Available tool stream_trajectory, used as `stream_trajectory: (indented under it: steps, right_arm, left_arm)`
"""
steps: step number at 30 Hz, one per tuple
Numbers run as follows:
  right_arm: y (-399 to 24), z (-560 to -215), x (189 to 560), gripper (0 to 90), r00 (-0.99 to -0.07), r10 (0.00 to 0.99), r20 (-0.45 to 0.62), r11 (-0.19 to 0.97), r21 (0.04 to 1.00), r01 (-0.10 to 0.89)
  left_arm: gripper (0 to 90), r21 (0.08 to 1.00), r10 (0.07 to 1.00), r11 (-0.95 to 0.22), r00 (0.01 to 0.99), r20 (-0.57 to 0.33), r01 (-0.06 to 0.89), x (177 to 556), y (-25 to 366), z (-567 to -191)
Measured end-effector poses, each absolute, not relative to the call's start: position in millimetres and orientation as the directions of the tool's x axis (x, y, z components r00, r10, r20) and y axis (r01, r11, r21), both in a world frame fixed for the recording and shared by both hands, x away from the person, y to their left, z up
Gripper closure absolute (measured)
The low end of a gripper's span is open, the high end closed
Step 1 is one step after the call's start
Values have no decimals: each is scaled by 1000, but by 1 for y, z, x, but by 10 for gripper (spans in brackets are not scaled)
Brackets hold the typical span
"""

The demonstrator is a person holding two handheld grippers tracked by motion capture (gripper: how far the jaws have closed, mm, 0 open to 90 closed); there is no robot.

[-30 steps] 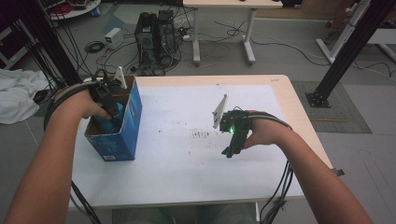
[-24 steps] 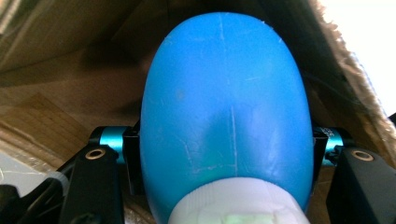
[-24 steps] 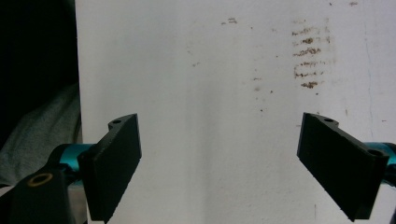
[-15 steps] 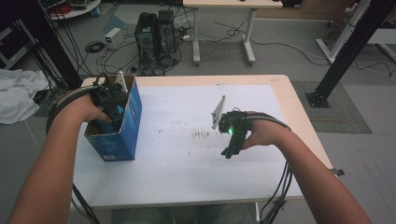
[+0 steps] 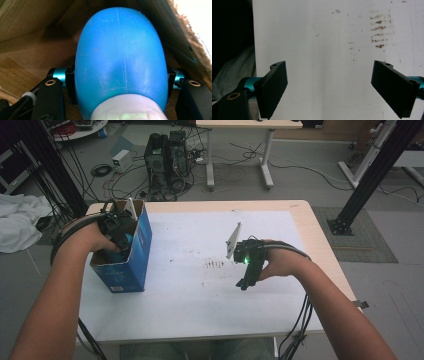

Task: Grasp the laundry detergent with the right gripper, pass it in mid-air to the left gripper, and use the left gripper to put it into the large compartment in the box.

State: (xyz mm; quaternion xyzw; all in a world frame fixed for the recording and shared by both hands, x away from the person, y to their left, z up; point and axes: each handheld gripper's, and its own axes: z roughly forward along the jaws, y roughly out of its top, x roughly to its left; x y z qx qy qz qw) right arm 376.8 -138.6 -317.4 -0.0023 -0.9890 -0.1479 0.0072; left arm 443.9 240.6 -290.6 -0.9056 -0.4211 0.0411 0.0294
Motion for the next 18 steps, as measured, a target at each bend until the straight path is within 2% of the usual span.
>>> stream_trajectory:
  steps: [4, 12, 14, 18]
  right_arm:
    - [-141, -317, 377, 129, -1000, -2, 12, 956, 293, 2]
    - [-140, -317, 376, 129, -1000, 9, 7, 952, 305, 11]
    - [-139, -317, 377, 129, -1000, 0, 4, 953, 303, 1]
    - [-138, -318, 377, 129, -1000, -3, 5, 954, 301, -1]
  left_arm:
    - [377, -102, 753, -657, 656, -50, 747, 445, 241, -290]
    - [357, -85, 781, -625, 623, -49, 776, 444, 242, -290]
    - [328, -85, 780, -626, 625, -46, 775, 444, 241, -289]
    - [328, -93, 763, -646, 643, -56, 758, 444, 242, -287]
